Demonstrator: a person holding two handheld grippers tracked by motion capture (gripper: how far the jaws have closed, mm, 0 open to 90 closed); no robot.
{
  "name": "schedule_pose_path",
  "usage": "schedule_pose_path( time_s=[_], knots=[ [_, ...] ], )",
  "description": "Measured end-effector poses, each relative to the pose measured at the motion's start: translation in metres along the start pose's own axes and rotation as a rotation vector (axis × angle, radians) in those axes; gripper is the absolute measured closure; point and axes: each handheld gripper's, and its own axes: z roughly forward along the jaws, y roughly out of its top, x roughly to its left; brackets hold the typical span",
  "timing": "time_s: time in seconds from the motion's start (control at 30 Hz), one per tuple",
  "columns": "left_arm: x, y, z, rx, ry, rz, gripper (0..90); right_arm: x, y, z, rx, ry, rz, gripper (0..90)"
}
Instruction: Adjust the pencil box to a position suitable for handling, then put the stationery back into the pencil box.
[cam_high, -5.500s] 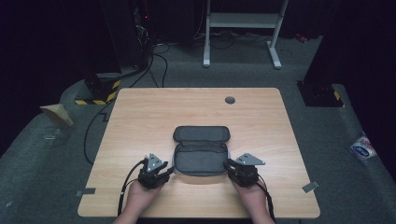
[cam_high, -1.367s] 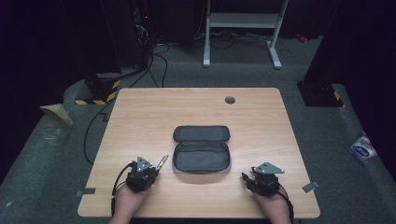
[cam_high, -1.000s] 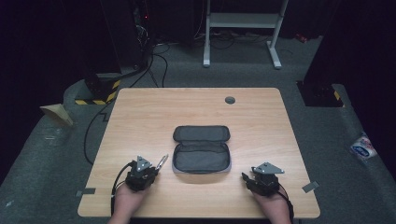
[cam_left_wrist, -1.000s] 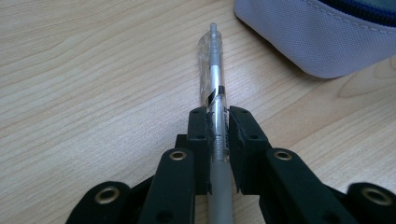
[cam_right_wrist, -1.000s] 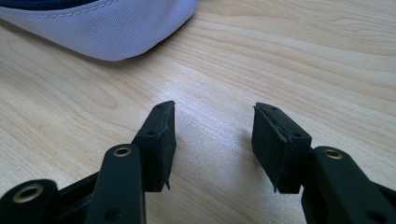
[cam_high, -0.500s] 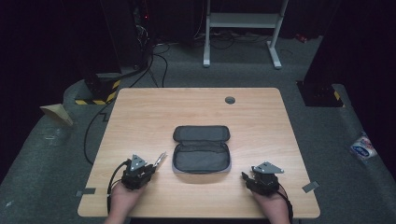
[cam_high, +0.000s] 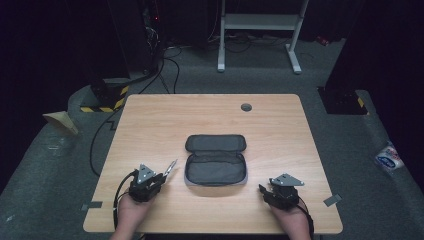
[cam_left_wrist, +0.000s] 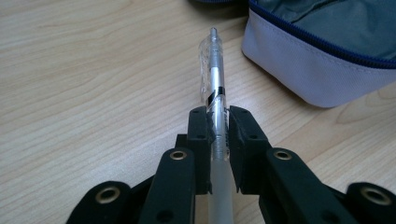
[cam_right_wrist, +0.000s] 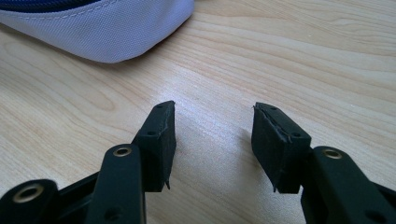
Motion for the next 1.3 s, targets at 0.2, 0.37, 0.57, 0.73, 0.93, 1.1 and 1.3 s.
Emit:
schedule_pose_path(
  time_s=[0.2,0.37,0.57,0.73,0.93,1.1,1.3],
  knots=[
    [0.001,0.001,-0.004,-0.047,0.007,-0.002,79.2,0.0,0.0,0.0,-0.001,0.003,-0.003,49.3],
    [0.003,0.003,-0.005,-0.077,-0.029,-0.041,79.2,0.0,0.0,0.0,0.0,0.004,-0.001,49.3],
    [0.004,0.007,-0.006,-0.114,-0.04,-0.041,79.1,0.0,0.0,0.0,0.0,0.004,-0.001,49.3],
    [0.008,0.011,-0.003,-0.134,-0.05,-0.031,79.1,0.0,0.0,0.0,0.001,-0.001,0.005,49.4],
    [0.007,0.013,-0.005,-0.148,-0.059,-0.038,79.2,0.0,0.0,0.0,0.0,-0.001,0.005,49.4],
    [0.005,0.017,-0.009,-0.167,-0.057,-0.024,79.2,-0.001,0.0,0.001,-0.002,0.003,-0.003,49.3],
    [-0.002,0.024,-0.013,-0.183,-0.061,0.02,79.2,-0.001,0.001,0.001,-0.001,0.003,-0.002,49.3]
  ],
)
